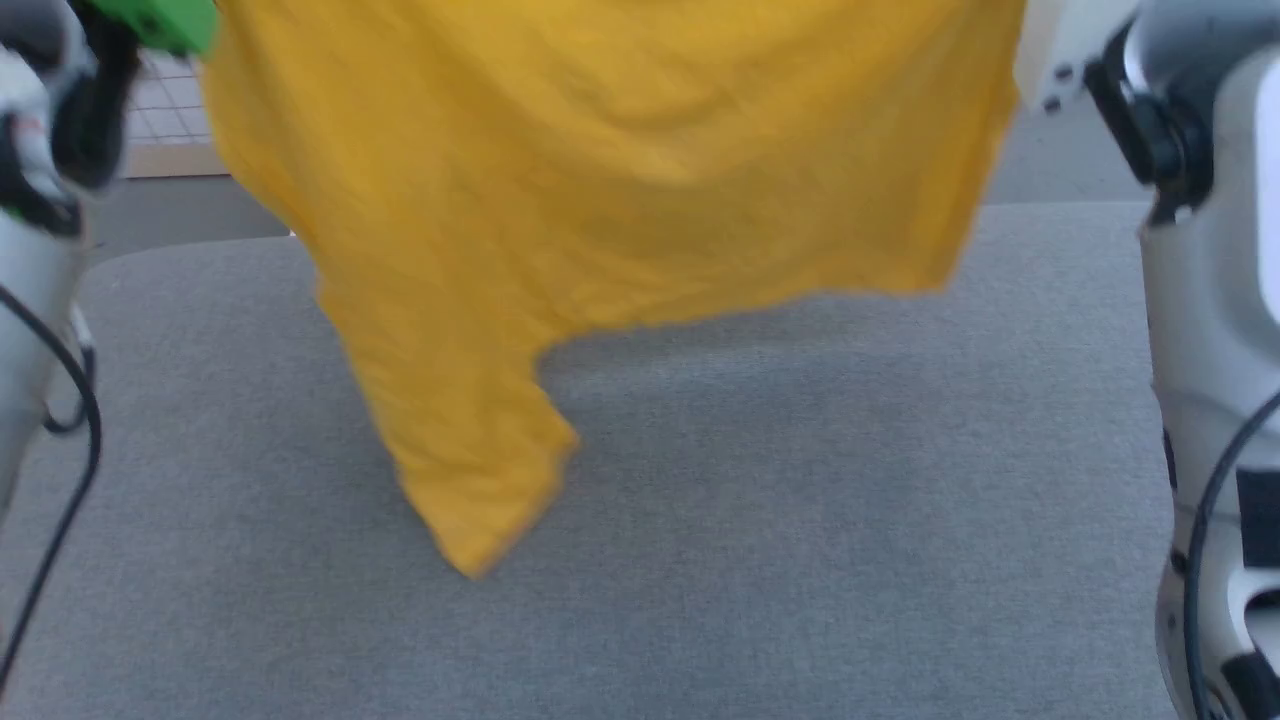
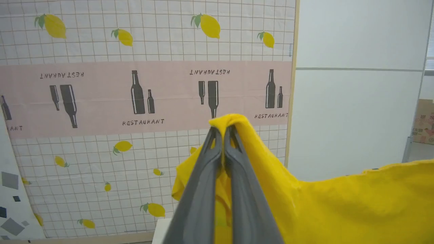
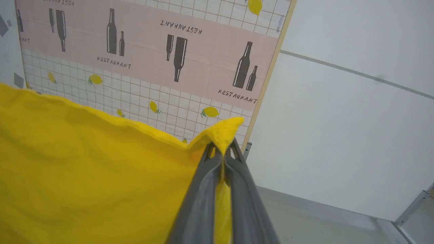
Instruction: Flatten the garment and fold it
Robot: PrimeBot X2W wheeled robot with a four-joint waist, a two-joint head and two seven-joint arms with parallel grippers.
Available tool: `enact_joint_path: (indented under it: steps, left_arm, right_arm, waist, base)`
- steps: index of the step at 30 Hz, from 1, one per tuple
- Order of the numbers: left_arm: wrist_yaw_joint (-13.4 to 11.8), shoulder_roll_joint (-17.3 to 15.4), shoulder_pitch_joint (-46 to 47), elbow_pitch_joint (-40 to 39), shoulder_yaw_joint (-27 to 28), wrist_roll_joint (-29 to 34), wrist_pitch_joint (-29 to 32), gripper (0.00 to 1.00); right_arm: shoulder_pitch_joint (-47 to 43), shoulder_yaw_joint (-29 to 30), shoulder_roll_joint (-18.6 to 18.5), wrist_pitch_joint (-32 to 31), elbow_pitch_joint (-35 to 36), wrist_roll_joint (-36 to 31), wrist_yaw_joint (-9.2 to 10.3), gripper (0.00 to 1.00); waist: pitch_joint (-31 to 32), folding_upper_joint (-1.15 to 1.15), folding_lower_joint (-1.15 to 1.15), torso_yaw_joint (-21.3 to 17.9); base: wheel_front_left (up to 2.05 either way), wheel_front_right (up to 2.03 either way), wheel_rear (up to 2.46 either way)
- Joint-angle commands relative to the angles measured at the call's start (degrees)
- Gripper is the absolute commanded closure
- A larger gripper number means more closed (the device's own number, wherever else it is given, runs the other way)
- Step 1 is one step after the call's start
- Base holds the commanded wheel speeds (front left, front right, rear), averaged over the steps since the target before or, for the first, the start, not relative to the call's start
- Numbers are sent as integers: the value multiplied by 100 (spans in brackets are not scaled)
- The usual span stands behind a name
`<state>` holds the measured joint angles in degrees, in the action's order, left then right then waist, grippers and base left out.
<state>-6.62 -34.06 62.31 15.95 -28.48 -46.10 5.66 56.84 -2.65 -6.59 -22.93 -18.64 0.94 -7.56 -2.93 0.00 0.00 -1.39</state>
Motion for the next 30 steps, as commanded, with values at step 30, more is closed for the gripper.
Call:
enact_joint_path:
  steps: [30]
  left_arm:
    - [411, 165, 2836, 1632, 633, 326, -1537, 100]
  right_arm:
    - [2582, 529, 370, 1237, -1676, -1582, 8, 100]
  waist:
    - [-2290, 0, 0, -477]
  base:
    - [0, 0, 0]
